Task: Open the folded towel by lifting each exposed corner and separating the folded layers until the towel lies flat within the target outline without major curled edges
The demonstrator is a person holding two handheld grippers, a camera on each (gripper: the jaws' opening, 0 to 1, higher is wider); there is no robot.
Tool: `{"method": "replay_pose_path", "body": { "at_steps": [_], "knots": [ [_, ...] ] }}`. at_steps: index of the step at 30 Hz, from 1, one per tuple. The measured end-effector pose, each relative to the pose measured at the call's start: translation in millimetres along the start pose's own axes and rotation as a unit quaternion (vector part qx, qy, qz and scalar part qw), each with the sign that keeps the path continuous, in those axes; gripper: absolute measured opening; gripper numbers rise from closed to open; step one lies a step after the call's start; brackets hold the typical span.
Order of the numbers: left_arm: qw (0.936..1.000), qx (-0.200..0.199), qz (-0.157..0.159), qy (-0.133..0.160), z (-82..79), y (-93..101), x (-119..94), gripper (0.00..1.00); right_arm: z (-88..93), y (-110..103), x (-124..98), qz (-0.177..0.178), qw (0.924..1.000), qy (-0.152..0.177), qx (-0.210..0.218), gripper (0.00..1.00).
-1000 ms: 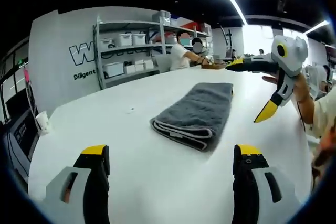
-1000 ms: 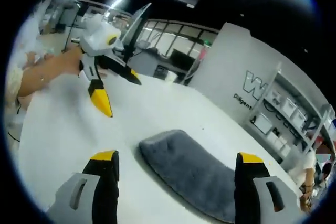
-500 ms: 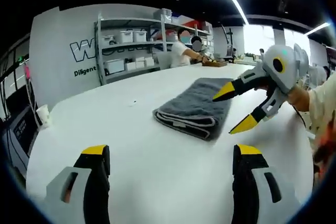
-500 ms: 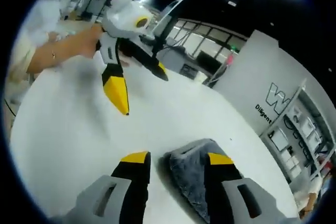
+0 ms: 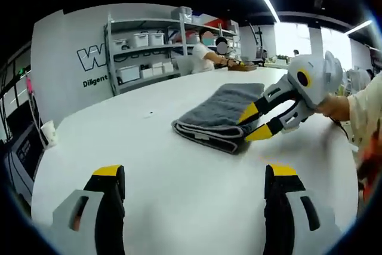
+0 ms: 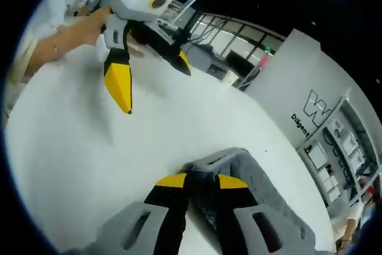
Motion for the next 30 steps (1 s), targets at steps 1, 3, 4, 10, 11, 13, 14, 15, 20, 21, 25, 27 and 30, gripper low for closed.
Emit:
{"method": "replay_pose_path", "body": {
  "at_steps": [1, 3, 4, 10, 11, 13, 14, 15, 20, 21, 25, 27, 30],
  "knots": [
    [1.0000, -0.001, 0.001, 0.002, -0.4, 0.0, 0.0, 0.96, 0.0, 1.7, 0.1, 0.002, 1.0000, 0.001, 0.001, 0.02],
    [1.0000, -0.002, 0.003, 0.004, -0.8, -1.1, -0.2, 0.96, 2.9, 1.7, 1.3, -0.001, 1.0000, -0.007, 0.002, 0.00],
    [1.0000, -0.003, 0.002, 0.003, -0.4, -1.8, -0.4, 0.96, 3.7, 1.6, 1.3, -0.003, 1.0000, -0.007, 0.004, 0.00],
    [0.9999, -0.009, 0.000, 0.008, -1.3, -2.8, -3.0, 0.96, 0.7, 2.9, -3.4, -0.009, 0.9998, 0.008, 0.018, 0.00],
    [0.9999, -0.008, 0.000, 0.008, -1.7, -2.4, -3.1, 0.96, 0.1, 4.1, -4.4, -0.007, 0.9997, 0.009, 0.020, 0.00],
    [1.0000, -0.005, 0.001, 0.009, -2.0, -0.9, -3.0, 0.96, -2.0, 10.2, -7.8, -0.001, 0.9996, 0.016, 0.024, 0.00],
    [1.0000, -0.004, 0.002, 0.008, -1.9, -0.7, -2.9, 0.96, -2.6, 12.7, -9.0, 0.002, 0.9995, 0.018, 0.026, 0.00],
    [1.0000, -0.005, 0.004, 0.008, -1.6, 0.3, -2.2, 0.96, -4.3, 17.8, -11.8, 0.008, 0.9991, 0.024, 0.033, 0.00],
    [0.9999, -0.003, 0.010, 0.006, -0.8, 3.3, -1.2, 0.96, -10.2, 37.3, -25.4, 0.030, 0.9966, 0.048, 0.061, 0.00],
    [0.9999, 0.000, 0.010, 0.007, -0.3, 3.9, -1.3, 0.95, -11.2, 41.5, -28.1, 0.035, 0.9959, 0.052, 0.066, 0.00],
    [0.9999, 0.003, 0.009, 0.004, 0.6, 4.3, -1.0, 0.95, -12.7, 56.4, -37.3, 0.057, 0.9937, 0.062, 0.074, 0.00],
    [0.9999, 0.003, 0.010, 0.003, 1.4, 5.4, -0.7, 0.95, -12.0, 66.0, -42.7, 0.068, 0.9923, 0.066, 0.080, 0.00],
    [0.9999, 0.002, 0.017, 0.003, 2.0, 7.4, 0.2, 0.95, -9.7, 79.3, -50.1, 0.084, 0.9902, 0.068, 0.089, 0.00]
  ]
}}
Point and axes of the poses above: the point that each gripper's makers call its tool centre point, and the gripper's own axes: x roughly forward along the fingers, y roughly to its right, z roughly out of its underside, the point moved 1 cm from there along -x, roughly backward along the fingers, and after that the axes turned 4 degrees about -y, right-handed, at the moved point
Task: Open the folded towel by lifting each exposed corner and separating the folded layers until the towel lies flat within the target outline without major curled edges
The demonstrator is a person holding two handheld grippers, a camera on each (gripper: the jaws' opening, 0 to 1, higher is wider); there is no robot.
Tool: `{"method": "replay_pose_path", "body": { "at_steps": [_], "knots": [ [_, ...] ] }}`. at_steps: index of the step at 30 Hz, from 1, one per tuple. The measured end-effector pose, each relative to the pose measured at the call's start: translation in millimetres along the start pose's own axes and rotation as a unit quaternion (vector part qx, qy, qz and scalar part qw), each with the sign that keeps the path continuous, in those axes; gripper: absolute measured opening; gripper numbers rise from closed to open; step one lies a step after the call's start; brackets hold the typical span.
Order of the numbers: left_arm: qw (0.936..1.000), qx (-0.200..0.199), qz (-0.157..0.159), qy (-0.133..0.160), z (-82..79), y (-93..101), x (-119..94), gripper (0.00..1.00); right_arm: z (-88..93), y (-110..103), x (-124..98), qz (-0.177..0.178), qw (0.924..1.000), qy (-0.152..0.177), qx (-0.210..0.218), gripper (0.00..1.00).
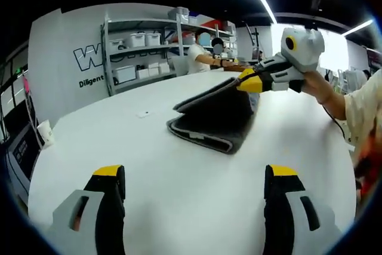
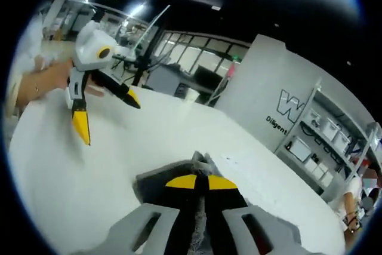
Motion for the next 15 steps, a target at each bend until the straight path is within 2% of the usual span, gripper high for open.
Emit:
{"method": "replay_pose_path", "body": {
  "at_steps": [15],
  "knots": [
    [1.0000, 0.007, 0.004, -0.006, 1.7, 2.6, 0.9, 0.95, -5.2, 75.1, -39.4, 0.091, 0.9955, 0.017, 0.022, 0.00]
  ]
}}
Point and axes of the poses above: the point that each gripper's makers call its tool centre point, and the gripper's own axes: x roughly forward along the fingers, y roughly to its right, z roughly out of its underside, the point moved 1 cm from there along -x, roughly backward along the fingers, and after that the axes turned 4 degrees about -y, right-handed, at the moved point
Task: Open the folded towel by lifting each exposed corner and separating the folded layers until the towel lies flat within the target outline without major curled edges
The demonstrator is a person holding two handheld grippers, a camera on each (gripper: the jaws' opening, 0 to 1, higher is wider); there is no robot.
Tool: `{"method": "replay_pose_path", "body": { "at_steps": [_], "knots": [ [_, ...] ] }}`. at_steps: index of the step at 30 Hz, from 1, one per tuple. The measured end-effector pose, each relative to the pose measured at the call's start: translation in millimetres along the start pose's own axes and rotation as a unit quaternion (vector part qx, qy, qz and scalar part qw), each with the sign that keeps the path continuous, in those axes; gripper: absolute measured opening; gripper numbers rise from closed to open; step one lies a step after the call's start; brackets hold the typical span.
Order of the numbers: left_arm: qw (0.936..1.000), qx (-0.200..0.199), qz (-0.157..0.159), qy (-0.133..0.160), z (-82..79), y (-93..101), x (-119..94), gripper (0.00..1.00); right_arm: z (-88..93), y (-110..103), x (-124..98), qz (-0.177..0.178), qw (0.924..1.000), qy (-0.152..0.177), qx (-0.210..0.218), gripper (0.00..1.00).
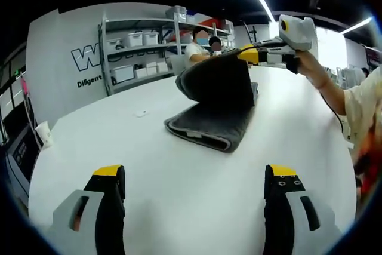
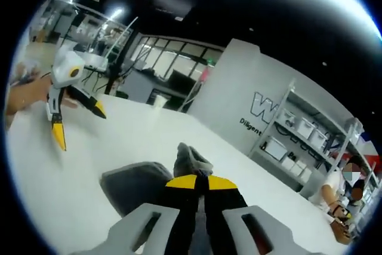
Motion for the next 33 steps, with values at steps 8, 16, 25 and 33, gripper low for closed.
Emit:
{"method": "replay_pose_path", "body": {
  "at_steps": [8, 16, 25, 33],
  "knots": [
    [1.0000, 0.003, -0.004, -0.003, 0.9, -2.3, -1.1, 0.95, -1.8, 42.4, -16.5, 0.052, 0.9982, 0.014, 0.027, 0.00],
    [1.0000, 0.002, -0.006, -0.006, 2.7, -3.2, 0.1, 0.95, 0.4, 82.8, -33.1, 0.100, 0.9944, 0.015, 0.029, 0.00],
    [0.9999, 0.003, -0.007, -0.013, 6.2, -4.1, 1.7, 0.95, 18.0, 125.2, -50.9, 0.160, 0.9866, 0.001, 0.032, 0.00],
    [0.9996, 0.007, -0.012, -0.023, 9.8, -5.6, 4.0, 0.95, 31.5, 157.4, -68.4, 0.207, 0.9781, -0.013, 0.019, 0.00]
  ]
}}
Point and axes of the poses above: the point that each gripper's makers call its tool centre point, and the gripper's own axes: x roughly forward along the fingers, y roughly to its right, z roughly out of its underside, the point moved 1 cm from there along -x, roughly backward along the fingers, and after that the axes turned 4 degrees about -y, right-handed, at the moved point
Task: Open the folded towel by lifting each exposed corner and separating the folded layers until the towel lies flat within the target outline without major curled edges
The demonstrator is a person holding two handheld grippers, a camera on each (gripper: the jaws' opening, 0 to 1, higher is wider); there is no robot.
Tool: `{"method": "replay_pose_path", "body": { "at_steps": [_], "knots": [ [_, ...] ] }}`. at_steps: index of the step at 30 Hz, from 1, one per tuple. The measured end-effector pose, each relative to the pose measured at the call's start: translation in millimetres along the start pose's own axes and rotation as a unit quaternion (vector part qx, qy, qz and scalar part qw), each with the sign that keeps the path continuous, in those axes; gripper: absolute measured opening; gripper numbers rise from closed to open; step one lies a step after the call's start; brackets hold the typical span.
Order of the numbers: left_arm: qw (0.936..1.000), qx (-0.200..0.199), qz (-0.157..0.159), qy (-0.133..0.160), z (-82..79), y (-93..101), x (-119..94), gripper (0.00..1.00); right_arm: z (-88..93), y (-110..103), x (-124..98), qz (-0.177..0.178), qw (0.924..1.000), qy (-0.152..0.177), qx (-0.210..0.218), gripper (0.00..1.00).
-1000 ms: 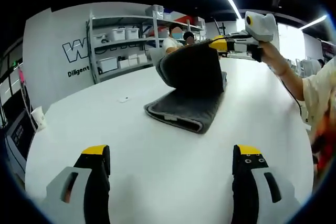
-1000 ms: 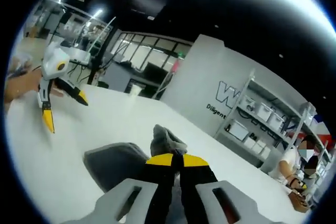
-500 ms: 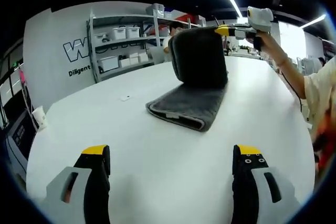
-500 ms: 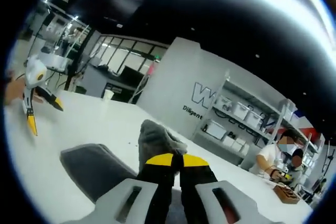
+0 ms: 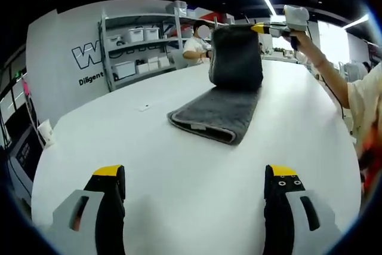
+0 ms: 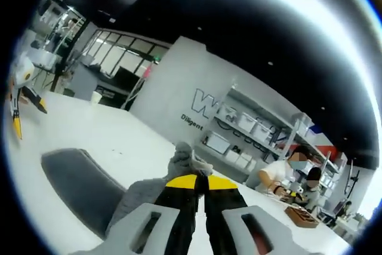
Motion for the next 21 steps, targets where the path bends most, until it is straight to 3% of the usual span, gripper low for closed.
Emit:
{"method": "replay_pose_path", "body": {
  "at_steps": [10, 16, 21],
  "knots": [
    [1.0000, -0.001, -0.003, -0.004, 1.6, -3.7, 1.0, 0.95, 33.8, 50.9, 7.4, 0.056, 0.9968, -0.049, -0.029, 0.00],
    [0.9999, 0.003, -0.006, -0.008, 2.7, -4.1, 1.4, 0.95, 68.0, 82.9, 15.3, 0.097, 0.9898, -0.093, -0.049, 0.00],
    [0.9999, 0.003, -0.005, -0.009, 3.5, -4.1, 1.8, 0.95, 84.7, 103.1, 16.4, 0.125, 0.9837, -0.112, -0.064, 0.00]
  ]
}}
Point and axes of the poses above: the point that each gripper's makers call its tool centre point, and the gripper's own axes: x roughly forward along the fingers, y roughly to its right, z roughly out of its underside, the point moved 1 cm from there along -x, roughly backward along the fingers, and after that the axes turned 4 degrees about -y, right-handed, at the moved point
